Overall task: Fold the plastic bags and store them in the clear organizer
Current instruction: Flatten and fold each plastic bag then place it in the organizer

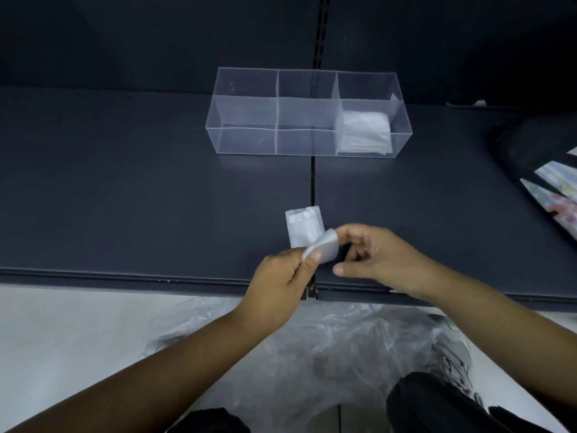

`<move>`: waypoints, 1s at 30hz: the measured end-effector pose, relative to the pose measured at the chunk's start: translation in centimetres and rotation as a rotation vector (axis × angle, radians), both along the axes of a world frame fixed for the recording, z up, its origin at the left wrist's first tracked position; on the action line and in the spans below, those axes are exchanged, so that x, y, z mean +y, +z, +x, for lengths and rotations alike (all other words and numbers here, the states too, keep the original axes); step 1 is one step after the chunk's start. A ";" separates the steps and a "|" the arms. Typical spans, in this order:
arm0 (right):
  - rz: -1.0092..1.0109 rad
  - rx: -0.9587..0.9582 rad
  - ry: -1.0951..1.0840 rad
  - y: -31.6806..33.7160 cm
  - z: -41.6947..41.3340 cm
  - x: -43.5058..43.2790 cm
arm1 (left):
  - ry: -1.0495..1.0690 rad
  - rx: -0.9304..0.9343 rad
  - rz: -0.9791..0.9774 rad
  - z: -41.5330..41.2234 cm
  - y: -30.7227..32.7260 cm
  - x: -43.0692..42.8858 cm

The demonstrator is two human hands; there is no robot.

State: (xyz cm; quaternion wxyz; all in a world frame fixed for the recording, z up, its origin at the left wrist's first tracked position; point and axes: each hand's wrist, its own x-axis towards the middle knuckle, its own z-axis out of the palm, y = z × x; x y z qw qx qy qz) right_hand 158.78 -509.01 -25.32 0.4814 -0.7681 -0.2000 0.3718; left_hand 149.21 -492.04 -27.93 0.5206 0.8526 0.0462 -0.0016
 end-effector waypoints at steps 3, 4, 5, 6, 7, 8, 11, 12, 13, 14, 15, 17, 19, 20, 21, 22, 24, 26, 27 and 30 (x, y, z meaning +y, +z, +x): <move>0.015 -0.024 -0.148 -1.3 0.2 1.3 | 0.032 0.057 -0.028 0.8 0.5 0.2; -0.001 -0.036 -0.186 -1.5 0.5 1.6 | 0.044 0.078 -0.041 1.1 0.7 0.2; -0.022 -0.043 -0.211 -1.7 0.7 1.9 | 0.074 0.094 -0.062 1.5 0.9 0.3; -0.044 -0.047 -0.228 -1.8 0.9 2.2 | 0.117 0.102 -0.074 2.0 1.1 0.4; -0.064 -0.048 -0.240 -1.9 1.0 2.4 | 0.170 0.102 -0.069 2.4 1.1 0.6; -0.084 -0.049 -0.254 -2.0 1.2 2.6 | 0.232 0.096 -0.052 2.7 1.1 0.8; -0.129 -0.035 -0.306 -2.3 1.6 3.1 | 0.357 -0.002 0.061 3.1 1.2 1.4; -0.136 -0.021 -0.323 -2.4 1.6 3.2 | 0.331 -0.097 0.164 3.0 1.2 1.6; -0.140 -0.008 -0.337 -2.4 1.7 3.3 | 0.265 -0.200 0.293 3.1 1.0 1.7; -0.149 -0.001 -0.345 -2.4 1.7 3.4 | 0.175 -0.283 0.413 3.2 0.7 1.8; -0.162 0.001 -0.348 -2.4 1.7 3.5 | 0.073 -0.331 0.513 3.4 0.3 1.9; -0.195 -0.007 -0.351 -2.3 1.8 3.7 | -0.128 -0.276 0.646 3.6 -0.9 2.1; -0.207 -0.022 -0.369 -2.3 1.9 3.8 | -0.227 -0.127 0.752 3.7 -1.9 2.5; -0.206 -0.030 -0.378 -2.3 1.8 3.8 | -0.250 -0.072 0.808 3.7 -2.4 2.8; -0.203 -0.045 -0.382 -2.3 1.6 3.8 | -0.263 -0.036 0.850 3.7 -2.8 3.0; -0.212 -0.085 -0.373 -2.4 1.3 3.7 | -0.267 -0.011 0.878 3.8 -3.0 3.2; -0.302 -0.260 -0.318 -2.5 0.5 3.5 | -0.256 0.023 0.898 3.9 -3.1 3.2; -0.388 -0.409 -0.294 -2.5 -0.2 3.2 | -0.237 0.048 0.921 4.0 -3.2 3.1; -0.394 -0.430 -0.301 -2.5 -0.4 3.1 | -0.225 0.064 0.939 4.0 -3.3 3.0; -0.395 -0.482 -0.300 -2.5 -0.9 2.9 | -0.184 0.128 0.958 3.8 -3.2 2.6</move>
